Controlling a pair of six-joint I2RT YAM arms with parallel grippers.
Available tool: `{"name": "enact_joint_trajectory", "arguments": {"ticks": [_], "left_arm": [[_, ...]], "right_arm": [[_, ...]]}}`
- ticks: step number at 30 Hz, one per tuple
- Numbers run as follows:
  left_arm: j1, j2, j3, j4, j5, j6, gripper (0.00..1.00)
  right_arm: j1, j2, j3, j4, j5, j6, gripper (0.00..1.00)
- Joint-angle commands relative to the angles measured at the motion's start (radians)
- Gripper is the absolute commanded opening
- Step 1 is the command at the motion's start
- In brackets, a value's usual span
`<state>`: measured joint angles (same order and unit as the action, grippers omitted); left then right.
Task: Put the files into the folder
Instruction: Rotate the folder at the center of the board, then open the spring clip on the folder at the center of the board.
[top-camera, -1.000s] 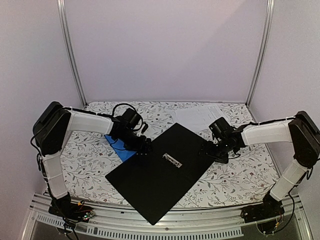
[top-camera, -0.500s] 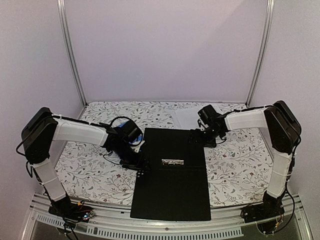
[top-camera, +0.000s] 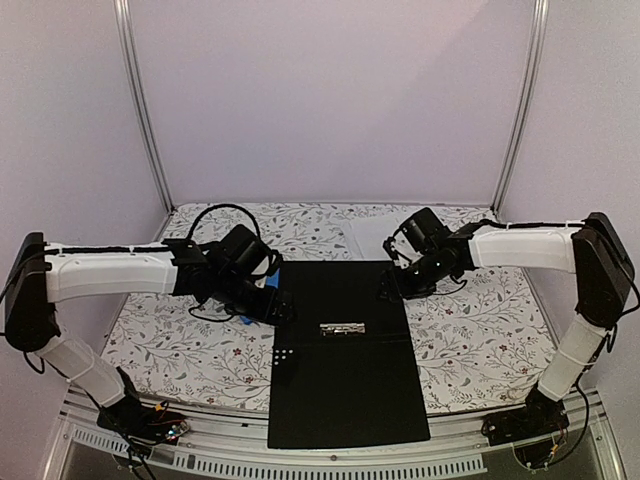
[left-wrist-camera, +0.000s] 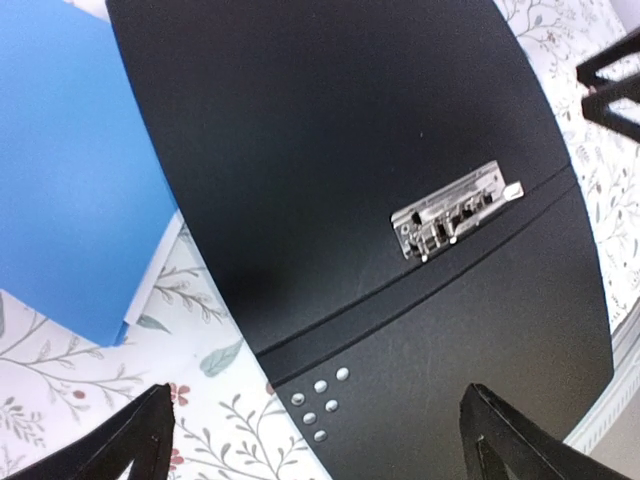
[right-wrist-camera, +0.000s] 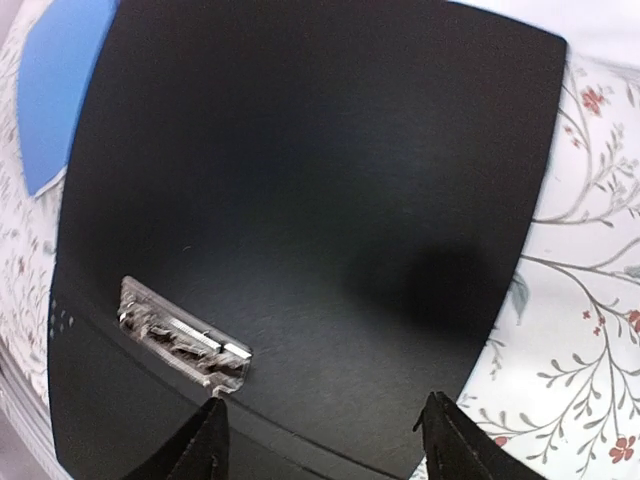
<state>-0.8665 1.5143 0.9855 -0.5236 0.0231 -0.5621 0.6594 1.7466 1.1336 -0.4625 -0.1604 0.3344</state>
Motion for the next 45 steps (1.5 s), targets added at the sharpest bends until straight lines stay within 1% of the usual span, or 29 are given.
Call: {"name": "enact_joint_trajectory", "arguments": {"ticks": [1,3,5,8,13,15,19,22,31,35,41,45], "left_arm": [[0.005,0.020,0.027,0.067,-0.082,0.043,0.99],[0.005,0.056,0.039,0.127,-0.009,0.064,1.00],[-0.001,0.087,0.031,0.216,0.072,0.080,0.98],[-0.017,0.122,0.004,0.342,0.105,0.105,0.94],[-0.022,0.201,-0.007,0.444,0.150,0.097,0.80],[-0.028,0.222,-0.013,0.475,0.160,0.089,0.76],[-0.046,0.263,-0.007,0.495,0.162,0.084,0.69],[-0.060,0.291,0.001,0.499,0.161,0.089,0.67],[-0.078,0.330,0.017,0.494,0.155,0.096,0.64],[-0.087,0.332,0.023,0.485,0.140,0.112,0.63],[-0.091,0.346,0.031,0.468,0.130,0.129,0.62],[-0.092,0.353,0.036,0.461,0.129,0.133,0.61]], "right_arm": [[0.094,-0.058,-0.035,0.024,-0.063,-0.022,0.61],[0.111,-0.047,-0.057,0.064,-0.085,0.024,0.57],[0.125,-0.025,-0.074,0.108,-0.102,0.059,0.54],[0.135,0.020,-0.077,0.147,-0.135,0.099,0.49],[0.145,0.080,-0.082,0.193,-0.164,0.128,0.40],[0.146,0.090,-0.086,0.197,-0.162,0.130,0.38],[0.147,0.097,-0.090,0.207,-0.162,0.131,0.33],[0.145,0.101,-0.091,0.212,-0.162,0.132,0.30],[0.145,0.123,-0.088,0.217,-0.158,0.130,0.22],[0.145,0.128,-0.085,0.217,-0.154,0.129,0.17],[0.145,0.129,-0.083,0.217,-0.142,0.130,0.16],[0.141,0.124,-0.087,0.222,-0.141,0.130,0.18]]}}
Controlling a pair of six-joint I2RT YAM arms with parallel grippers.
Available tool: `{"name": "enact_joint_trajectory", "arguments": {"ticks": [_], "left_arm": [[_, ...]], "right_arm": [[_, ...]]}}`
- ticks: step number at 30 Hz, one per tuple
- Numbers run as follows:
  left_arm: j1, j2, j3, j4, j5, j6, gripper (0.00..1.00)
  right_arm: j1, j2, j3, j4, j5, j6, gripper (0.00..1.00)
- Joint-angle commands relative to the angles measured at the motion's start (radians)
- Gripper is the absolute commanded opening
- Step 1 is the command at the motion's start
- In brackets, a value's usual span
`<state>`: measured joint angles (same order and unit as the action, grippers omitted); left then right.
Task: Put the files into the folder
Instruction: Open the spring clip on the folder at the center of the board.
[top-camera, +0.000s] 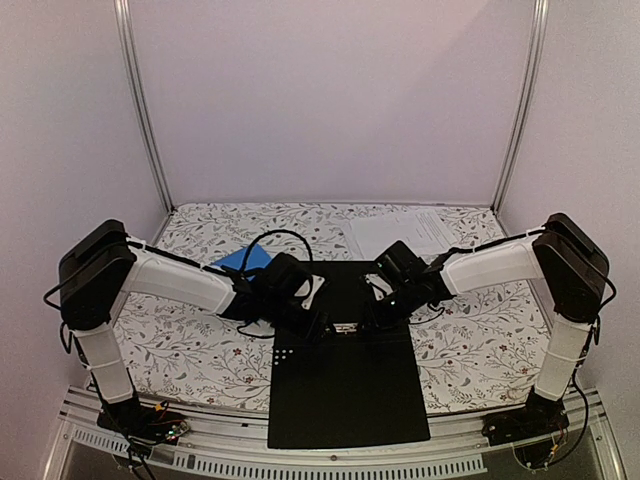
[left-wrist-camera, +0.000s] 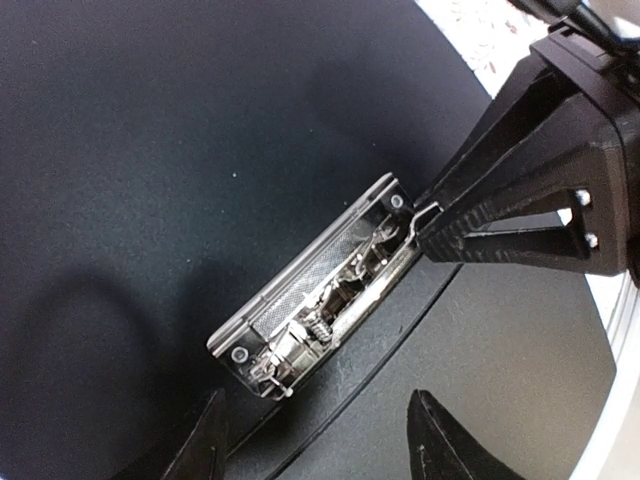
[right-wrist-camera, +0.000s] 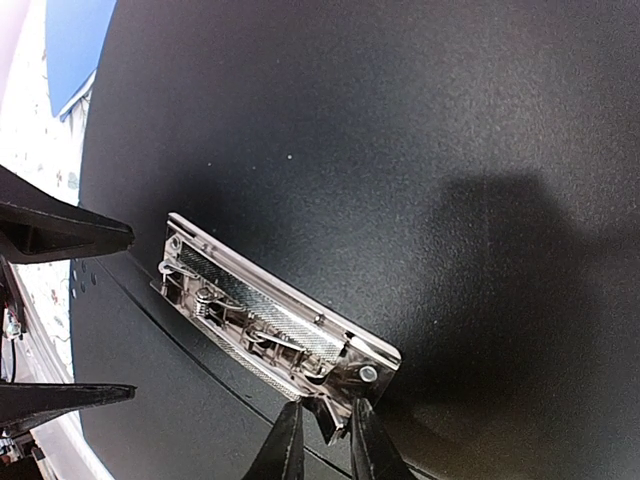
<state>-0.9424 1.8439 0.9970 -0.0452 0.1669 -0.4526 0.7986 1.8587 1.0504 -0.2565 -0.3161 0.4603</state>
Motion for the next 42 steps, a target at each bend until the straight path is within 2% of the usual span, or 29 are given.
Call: {"name": "enact_joint_trajectory", "arguments": {"ticks": [1,10,20,27,35,42], "left_arm": [[-0.018,0.024,0.026,-0.017,-0.015,0.024,0.61],[-0.022,0.029,0.034,-0.033,-0.021,0.031,0.59],[-0.022,0.032,0.034,-0.040,-0.026,0.034,0.58],[-0.031,0.027,0.028,-0.041,-0.048,0.086,0.57],[-0.033,0.055,0.096,-0.096,-0.119,0.160,0.57],[-0.033,0.100,0.139,-0.064,-0.094,0.222,0.57]], "right_arm": [[0.002,0.011,-0.004,0.019,0.012,0.007,0.18],[-0.009,0.002,-0.015,0.036,0.004,0.020,0.17],[-0.022,0.002,-0.024,0.040,0.007,0.029,0.11],[-0.025,0.025,-0.036,0.040,0.025,0.048,0.00],[-0.031,0.067,-0.063,0.045,0.072,0.092,0.00],[-0.031,0.085,-0.083,0.053,0.093,0.133,0.00]]}}
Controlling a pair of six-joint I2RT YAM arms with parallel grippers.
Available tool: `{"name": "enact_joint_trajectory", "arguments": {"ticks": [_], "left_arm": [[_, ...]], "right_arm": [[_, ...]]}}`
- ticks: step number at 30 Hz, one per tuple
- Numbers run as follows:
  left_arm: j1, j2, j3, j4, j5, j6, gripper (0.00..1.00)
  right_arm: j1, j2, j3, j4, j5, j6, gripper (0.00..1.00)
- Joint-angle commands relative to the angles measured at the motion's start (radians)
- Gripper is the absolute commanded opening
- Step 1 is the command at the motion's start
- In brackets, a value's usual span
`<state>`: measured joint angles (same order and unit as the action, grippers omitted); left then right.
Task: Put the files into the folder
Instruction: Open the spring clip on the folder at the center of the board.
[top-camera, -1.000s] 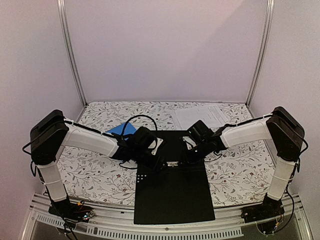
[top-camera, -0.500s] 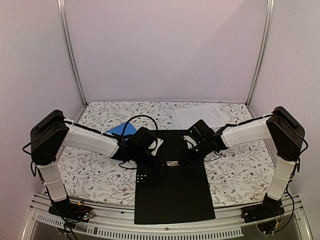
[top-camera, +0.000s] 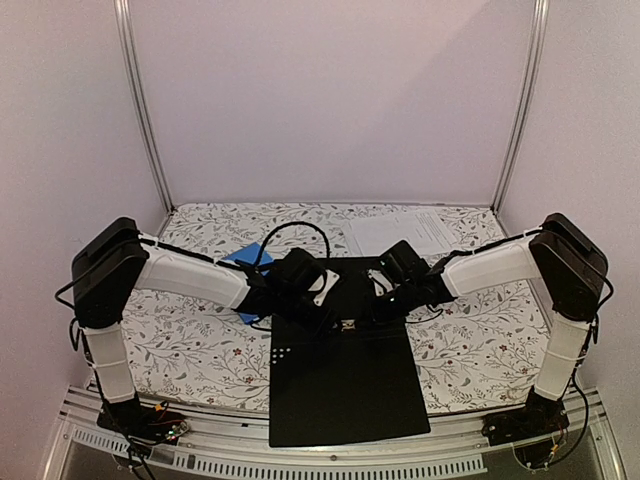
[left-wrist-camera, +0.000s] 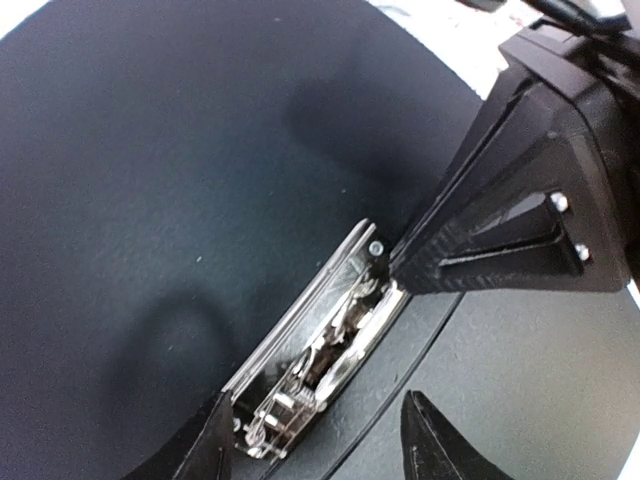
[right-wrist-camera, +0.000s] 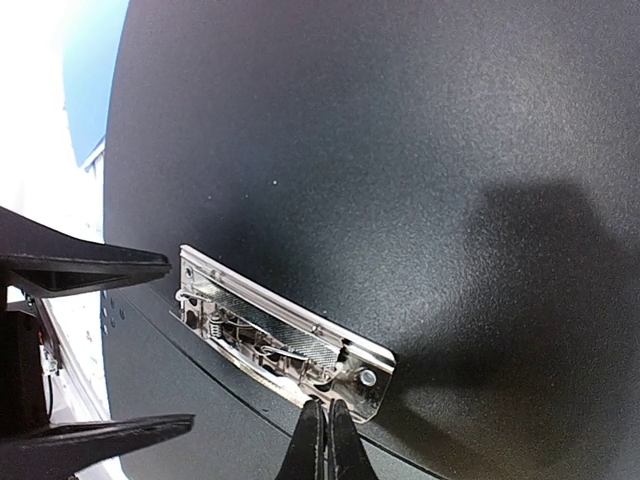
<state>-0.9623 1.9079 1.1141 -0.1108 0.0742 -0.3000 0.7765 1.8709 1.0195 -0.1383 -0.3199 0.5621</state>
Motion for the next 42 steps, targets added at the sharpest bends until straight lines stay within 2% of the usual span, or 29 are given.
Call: {"name": "enact_joint_trajectory", "arguments": {"ticks": [1,6,15,21,26,42], "left_arm": [[-0.012,0.040,0.020,0.006,-0.003,0.094,0.57],[-0.006,0.044,-0.011,0.043,0.003,0.227,0.58],[0.010,0.104,-0.014,0.073,0.017,0.292,0.56],[0.014,0.130,-0.037,0.079,0.052,0.330,0.33],[0.013,0.129,-0.070,0.094,0.100,0.376,0.21],[0.002,0.159,-0.056,0.065,0.156,0.457,0.19]], "right_arm": [[-0.009,0.074,-0.054,-0.065,0.102,0.035,0.00],[-0.009,0.086,-0.065,-0.062,0.104,0.054,0.00],[-0.012,0.100,-0.073,-0.058,0.101,0.059,0.00],[-0.020,0.085,-0.069,-0.056,0.113,0.062,0.00],[-0.028,0.086,-0.051,-0.052,0.122,0.061,0.00],[-0.031,0.140,-0.013,-0.034,0.129,0.067,0.00]]}}
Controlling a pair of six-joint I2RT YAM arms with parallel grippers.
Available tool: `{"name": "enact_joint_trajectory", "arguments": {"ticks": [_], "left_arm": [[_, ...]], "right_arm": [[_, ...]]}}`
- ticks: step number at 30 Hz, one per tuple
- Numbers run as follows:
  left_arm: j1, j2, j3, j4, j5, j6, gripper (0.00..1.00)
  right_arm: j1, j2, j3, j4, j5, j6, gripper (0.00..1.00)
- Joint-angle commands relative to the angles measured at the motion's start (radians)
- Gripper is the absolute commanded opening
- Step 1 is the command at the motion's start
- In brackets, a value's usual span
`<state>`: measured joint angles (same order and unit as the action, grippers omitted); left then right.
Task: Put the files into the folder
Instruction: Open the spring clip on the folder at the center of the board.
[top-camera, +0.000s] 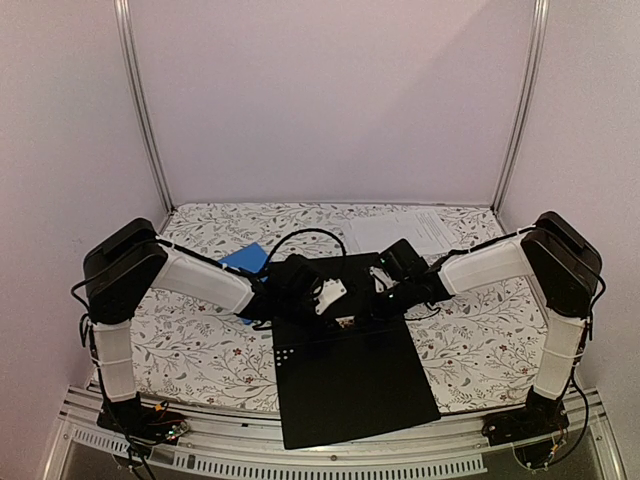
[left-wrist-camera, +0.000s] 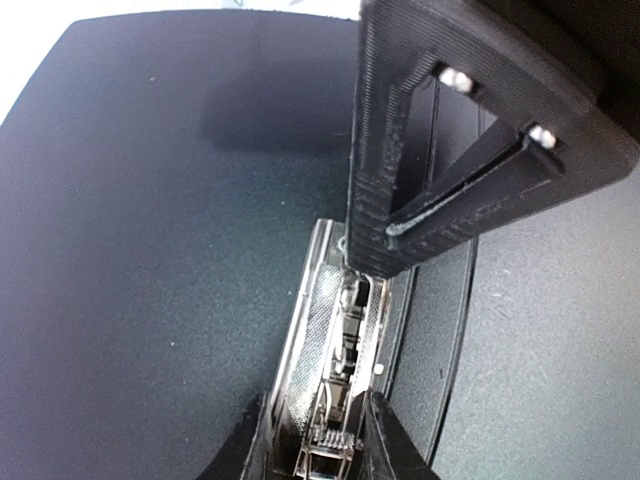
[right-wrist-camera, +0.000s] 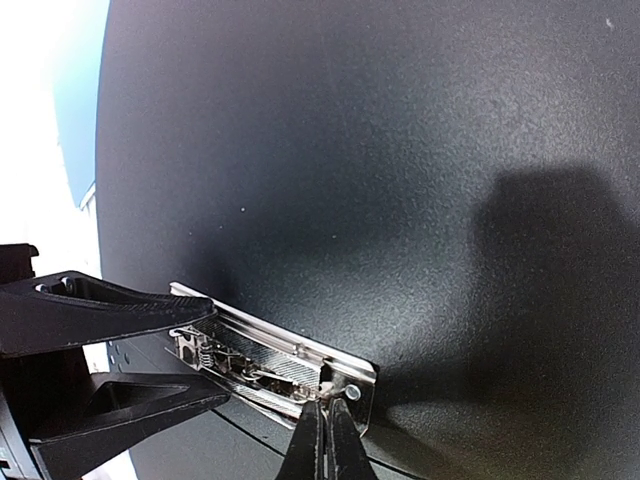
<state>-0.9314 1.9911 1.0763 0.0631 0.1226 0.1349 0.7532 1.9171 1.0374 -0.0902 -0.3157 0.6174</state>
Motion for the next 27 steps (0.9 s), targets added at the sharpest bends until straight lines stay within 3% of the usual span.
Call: {"name": "enact_joint_trajectory", "arguments": {"ticks": [1,27], "left_arm": [[-0.032,0.078,-0.019,-0.107,0.108,0.027,0.19],[-0.049,0.102,-0.016,-0.111,0.115,0.081,0.17]], "right_arm": [[-0.008,0.088,-0.028,-0.083,0.128,0.014,0.00],[-0.020,0.066,-0.044,0.104,0.170,0.056,0.00]]}}
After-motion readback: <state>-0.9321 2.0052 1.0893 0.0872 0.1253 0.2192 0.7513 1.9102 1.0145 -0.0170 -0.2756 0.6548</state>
